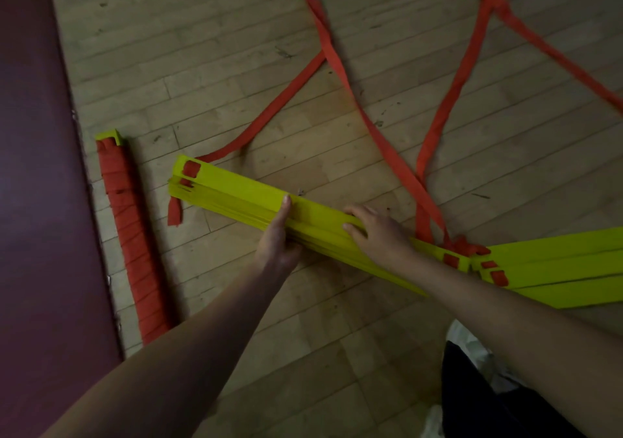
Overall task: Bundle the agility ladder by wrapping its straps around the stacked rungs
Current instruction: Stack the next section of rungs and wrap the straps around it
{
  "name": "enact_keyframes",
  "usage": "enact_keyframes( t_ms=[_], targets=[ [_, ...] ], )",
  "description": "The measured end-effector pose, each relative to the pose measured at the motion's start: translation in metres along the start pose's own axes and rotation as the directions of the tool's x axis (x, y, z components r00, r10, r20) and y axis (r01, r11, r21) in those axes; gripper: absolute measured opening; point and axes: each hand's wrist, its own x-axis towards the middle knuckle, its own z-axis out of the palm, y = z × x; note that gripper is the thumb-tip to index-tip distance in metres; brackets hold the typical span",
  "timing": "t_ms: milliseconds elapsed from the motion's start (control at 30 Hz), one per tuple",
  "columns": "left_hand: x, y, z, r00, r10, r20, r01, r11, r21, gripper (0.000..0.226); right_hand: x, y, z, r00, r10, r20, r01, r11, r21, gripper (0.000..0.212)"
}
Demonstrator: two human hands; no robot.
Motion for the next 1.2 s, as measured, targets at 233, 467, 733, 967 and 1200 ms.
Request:
enact_keyframes(
  t_ms=[233, 467, 733, 967, 1200],
  targets=[
    [0.001, 0.003, 0.003, 1.0, 0.003, -0.004, -0.004, 0.99, -0.14, 0.024, -0.007, 0.002, 0.007, 0.988, -0.023, 0.152, 0.008, 0.995, 0.099, 0.061],
    [0.006, 0.008, -0.002, 0.998, -0.021, -0.051, 0.004, 0.952, -0.307, 0.018, -0.008, -0.009, 0.003, 0.966, 0.073, 0.249, -0.022, 0.979, -0.203, 0.078],
    [0.0, 0.014, -0.002, 0.994, 0.109, 0.017, -0.09, 0.896, -0.435, 0.017, -0.002, -0.024, -0.01, 0.97, -0.035, 0.242, 0.121, 0.928, -0.353, 0.065],
    [0.01, 0.041, -0.001, 0.989, 0.115, -0.098, -0.149, 0.841, -0.52, 0.026, 0.014, 0.002, -0.039, 0.965, 0.202, -0.165, -0.196, 0.979, 0.051, 0.056],
    [0.008, 0.055, -0.01, 0.977, 0.163, -0.138, -0.213, 0.796, -0.567, 0.033, 0.012, 0.039, -0.058, 0.787, 0.607, 0.107, -0.615, 0.763, 0.198, 0.058]
  ],
)
